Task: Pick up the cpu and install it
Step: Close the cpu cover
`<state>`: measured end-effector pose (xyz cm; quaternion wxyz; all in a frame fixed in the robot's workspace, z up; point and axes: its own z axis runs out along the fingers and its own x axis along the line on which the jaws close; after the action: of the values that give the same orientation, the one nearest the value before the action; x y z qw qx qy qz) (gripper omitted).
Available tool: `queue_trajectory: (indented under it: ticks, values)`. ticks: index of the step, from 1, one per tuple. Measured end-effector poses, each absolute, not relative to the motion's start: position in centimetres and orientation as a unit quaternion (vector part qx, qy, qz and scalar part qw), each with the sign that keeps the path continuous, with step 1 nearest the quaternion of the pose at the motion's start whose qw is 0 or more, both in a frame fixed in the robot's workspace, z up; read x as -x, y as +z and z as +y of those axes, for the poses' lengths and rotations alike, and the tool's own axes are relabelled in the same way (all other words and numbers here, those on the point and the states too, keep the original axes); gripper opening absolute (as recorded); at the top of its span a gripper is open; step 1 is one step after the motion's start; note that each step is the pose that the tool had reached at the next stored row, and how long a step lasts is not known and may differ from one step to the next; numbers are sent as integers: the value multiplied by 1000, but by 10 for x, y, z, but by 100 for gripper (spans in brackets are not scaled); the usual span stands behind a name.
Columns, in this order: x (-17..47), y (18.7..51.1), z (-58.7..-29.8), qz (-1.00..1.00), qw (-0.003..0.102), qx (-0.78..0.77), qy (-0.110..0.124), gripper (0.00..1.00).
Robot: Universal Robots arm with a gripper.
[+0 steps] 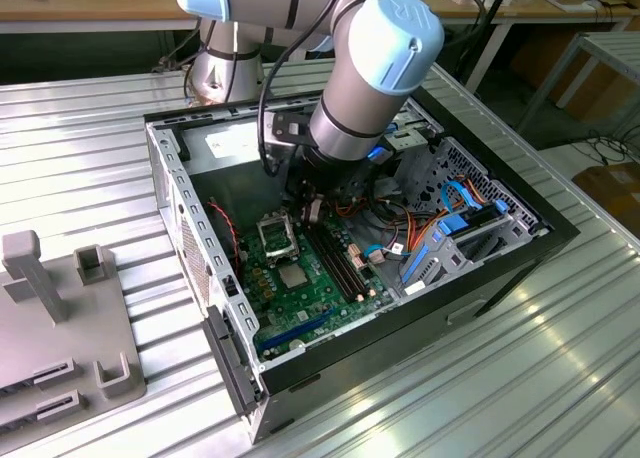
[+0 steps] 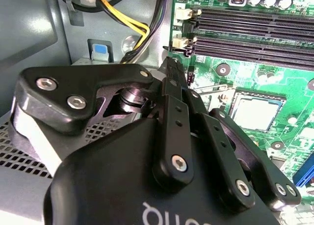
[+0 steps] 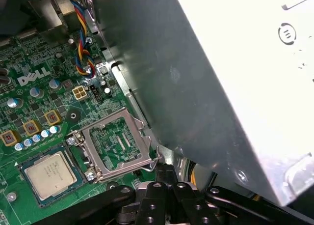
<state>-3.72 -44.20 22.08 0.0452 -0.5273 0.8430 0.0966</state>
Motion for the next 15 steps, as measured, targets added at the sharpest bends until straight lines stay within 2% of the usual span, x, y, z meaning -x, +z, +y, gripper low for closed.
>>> queue_trajectory:
  ticks: [15]
  values:
    - [34, 220, -441, 843, 46, 527, 97, 11]
